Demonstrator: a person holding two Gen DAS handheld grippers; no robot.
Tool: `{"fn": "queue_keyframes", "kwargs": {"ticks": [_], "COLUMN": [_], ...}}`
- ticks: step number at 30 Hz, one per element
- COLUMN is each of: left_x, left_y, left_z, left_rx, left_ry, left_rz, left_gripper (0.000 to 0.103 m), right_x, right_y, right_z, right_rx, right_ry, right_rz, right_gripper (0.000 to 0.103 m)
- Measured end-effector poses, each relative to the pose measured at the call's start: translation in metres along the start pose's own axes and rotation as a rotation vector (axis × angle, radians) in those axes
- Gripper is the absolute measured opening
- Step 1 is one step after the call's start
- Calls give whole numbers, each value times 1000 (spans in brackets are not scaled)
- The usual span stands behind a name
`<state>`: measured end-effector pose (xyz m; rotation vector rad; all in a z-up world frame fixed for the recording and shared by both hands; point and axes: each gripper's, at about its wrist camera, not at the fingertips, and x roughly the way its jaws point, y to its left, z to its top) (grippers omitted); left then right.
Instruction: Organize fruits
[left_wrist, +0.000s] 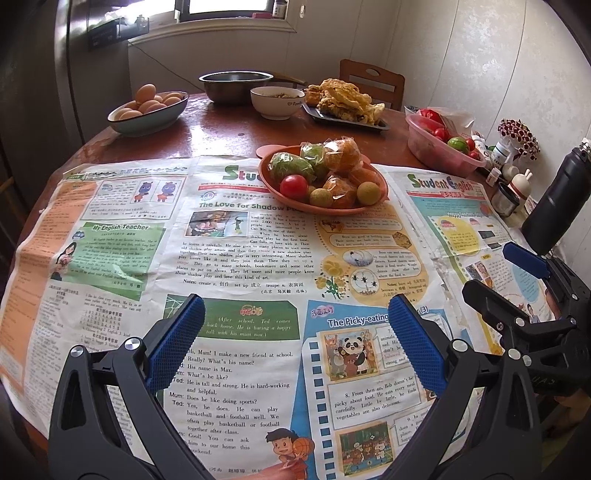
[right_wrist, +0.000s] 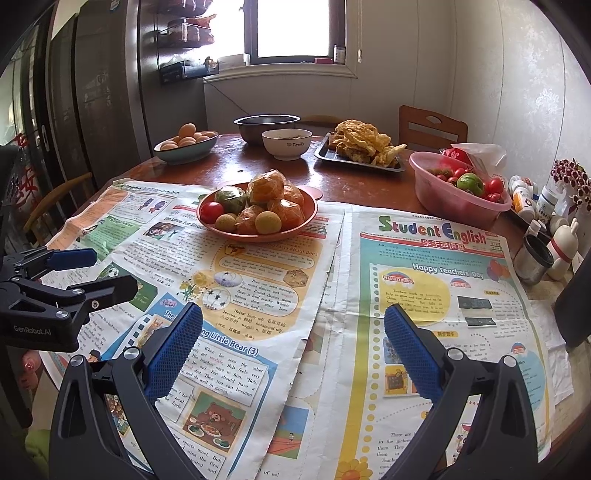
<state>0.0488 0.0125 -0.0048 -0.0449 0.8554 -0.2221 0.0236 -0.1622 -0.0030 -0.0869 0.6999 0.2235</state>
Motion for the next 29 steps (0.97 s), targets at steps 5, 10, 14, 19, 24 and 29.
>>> {"fn": "queue_keyframes", "kwargs": {"ticks": [5, 10, 14, 19, 24, 29], "left_x": [1, -1, -2, 1, 11, 34], "left_y": [0, 1, -2, 2, 30, 83], "left_z": [0, 0, 0, 7, 23, 51], "left_rx": [7, 9, 29, 31, -38, -53], "left_ry": [1, -6, -5, -10, 5, 46], "left_rz": [1, 5, 2, 55, 75, 198], "left_gripper": [93, 93, 93, 93, 93, 94], "right_x": [0, 0, 1, 8, 18, 39], "right_y": [0, 0, -1, -8, -28, -84], "right_z": [1, 1, 1, 1, 6, 16], "right_rx": [1, -1, 3, 16, 44, 93], "right_ry": [-1, 1, 3, 16, 35, 80], "right_rz": [0, 0, -2, -8, -52, -165], "right_gripper": [99, 99, 99, 99, 99, 99]}}
